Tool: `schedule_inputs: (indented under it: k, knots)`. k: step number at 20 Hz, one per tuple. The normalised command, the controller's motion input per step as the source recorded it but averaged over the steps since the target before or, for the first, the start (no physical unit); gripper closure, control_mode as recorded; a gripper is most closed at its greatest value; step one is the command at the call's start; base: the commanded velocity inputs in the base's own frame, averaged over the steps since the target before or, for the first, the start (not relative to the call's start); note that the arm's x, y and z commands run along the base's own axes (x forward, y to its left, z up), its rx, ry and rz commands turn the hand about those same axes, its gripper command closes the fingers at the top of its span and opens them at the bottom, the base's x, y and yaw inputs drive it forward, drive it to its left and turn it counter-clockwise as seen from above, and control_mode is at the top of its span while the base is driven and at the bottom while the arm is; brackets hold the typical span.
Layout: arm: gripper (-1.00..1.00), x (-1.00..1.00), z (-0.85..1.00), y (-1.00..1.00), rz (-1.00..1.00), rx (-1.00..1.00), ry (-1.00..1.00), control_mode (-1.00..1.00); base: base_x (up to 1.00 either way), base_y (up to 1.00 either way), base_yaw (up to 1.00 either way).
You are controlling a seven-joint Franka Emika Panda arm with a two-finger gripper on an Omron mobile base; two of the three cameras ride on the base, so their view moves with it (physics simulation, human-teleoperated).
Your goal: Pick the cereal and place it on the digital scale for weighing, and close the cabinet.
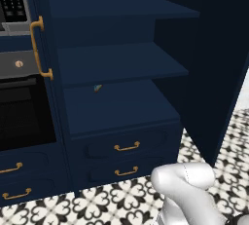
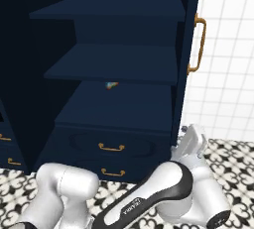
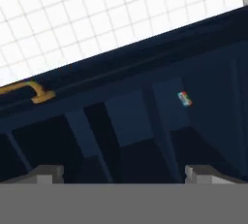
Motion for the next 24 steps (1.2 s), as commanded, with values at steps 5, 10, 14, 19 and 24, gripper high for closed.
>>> schedule_inputs:
  k: [5,10,14,19,24]
  knots:
    - [-1.0,0.99,-0.49,-0.66,0.17,0.27,0.16,-1.0,0.0,0.0,0.0]
    - [-1.0,0.8,-0.46,-0.01,0.16,0.17,0.06,-1.0,0.0,0.0,0.0]
    - [-1.0,0.5,-0.37,0.37,0.19,0.25,0.0,-1.0,0.0,0.0,0.0]
    - [-1.0,0.32,-0.14,0.73,0.16,0.28,0.0,-1.0,0.0,0.0,0.0]
    - [-1.0,0.44,-0.05,1.0,0.01,0.15,0.0,-1.0,0.0,0.0,0.0]
